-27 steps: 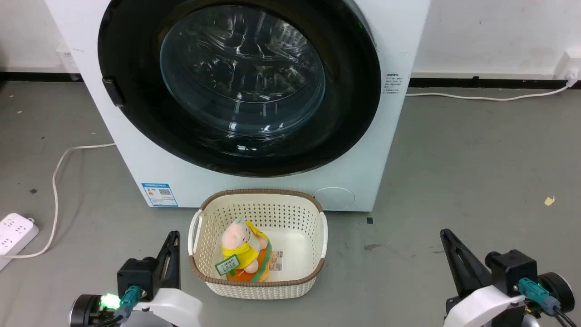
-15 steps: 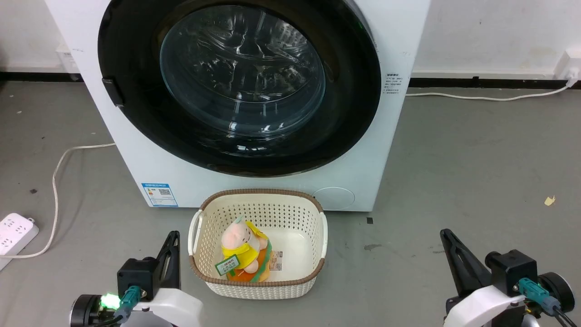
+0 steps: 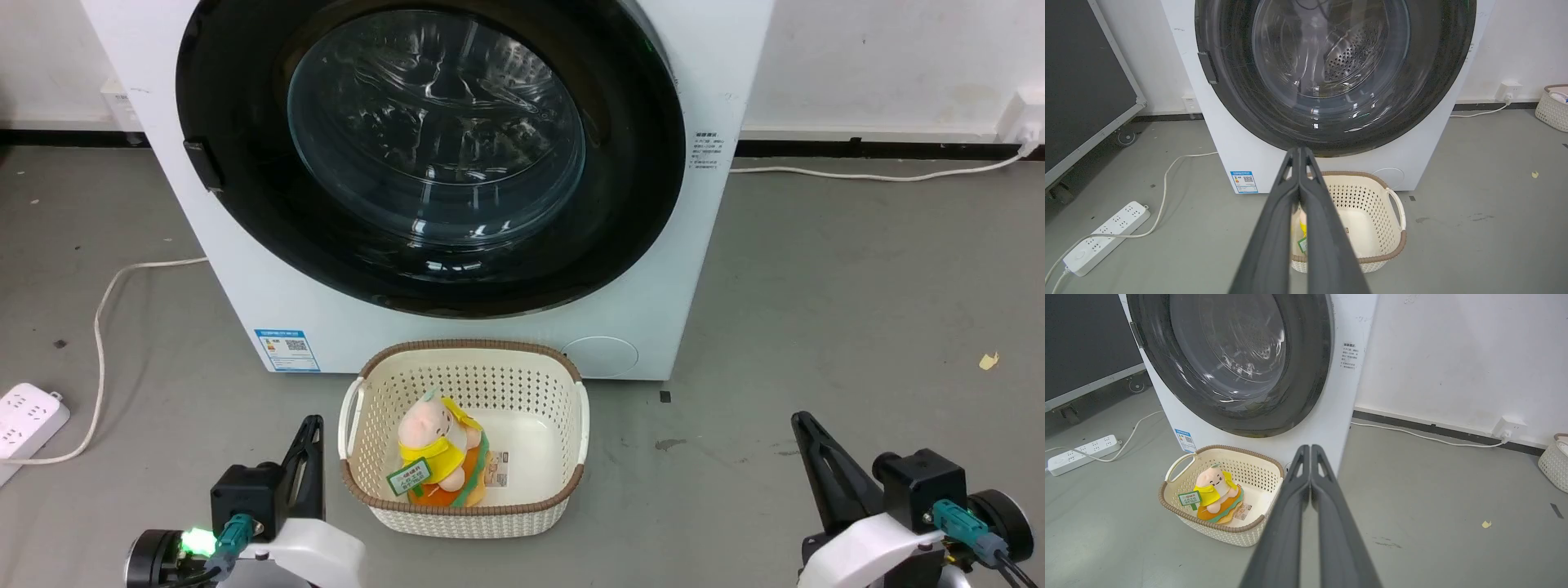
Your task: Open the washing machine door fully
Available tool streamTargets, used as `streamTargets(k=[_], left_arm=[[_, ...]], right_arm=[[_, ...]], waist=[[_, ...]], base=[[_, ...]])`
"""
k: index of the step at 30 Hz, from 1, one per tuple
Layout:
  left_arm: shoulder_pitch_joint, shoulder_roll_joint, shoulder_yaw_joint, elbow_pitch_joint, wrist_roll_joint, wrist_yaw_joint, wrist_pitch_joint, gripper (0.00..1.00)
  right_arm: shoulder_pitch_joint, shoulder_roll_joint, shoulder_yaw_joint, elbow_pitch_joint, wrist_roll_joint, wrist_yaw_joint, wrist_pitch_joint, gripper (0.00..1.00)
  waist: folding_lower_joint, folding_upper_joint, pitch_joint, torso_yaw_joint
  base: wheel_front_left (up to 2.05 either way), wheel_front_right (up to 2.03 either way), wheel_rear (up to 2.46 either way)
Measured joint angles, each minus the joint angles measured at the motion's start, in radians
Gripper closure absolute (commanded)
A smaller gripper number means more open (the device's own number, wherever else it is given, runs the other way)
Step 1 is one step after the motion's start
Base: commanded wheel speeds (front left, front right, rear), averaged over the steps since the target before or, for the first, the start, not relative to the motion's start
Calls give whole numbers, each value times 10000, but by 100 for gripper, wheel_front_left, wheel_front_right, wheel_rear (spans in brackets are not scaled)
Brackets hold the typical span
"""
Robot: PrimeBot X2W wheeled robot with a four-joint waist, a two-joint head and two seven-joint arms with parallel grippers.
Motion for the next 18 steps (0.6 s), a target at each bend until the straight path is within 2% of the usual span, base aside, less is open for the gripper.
streamTargets(k=[2,3,18], left_arm=[[0,0,6,0,0,0,0,100],[0,0,0,0,0,0,0,0],[10,-2,-117,17,-2,12,-111,0]], right_arm=[[0,0,2,0,0,0,0,100],[0,0,-2,0,0,0,0,0],[20,-2,4,8,81,0,-121,0]], waist=[[0,0,0,0],[0,0,0,0],[0,0,-54,0]], base=[[0,0,0],[0,0,0],[0,0,0]])
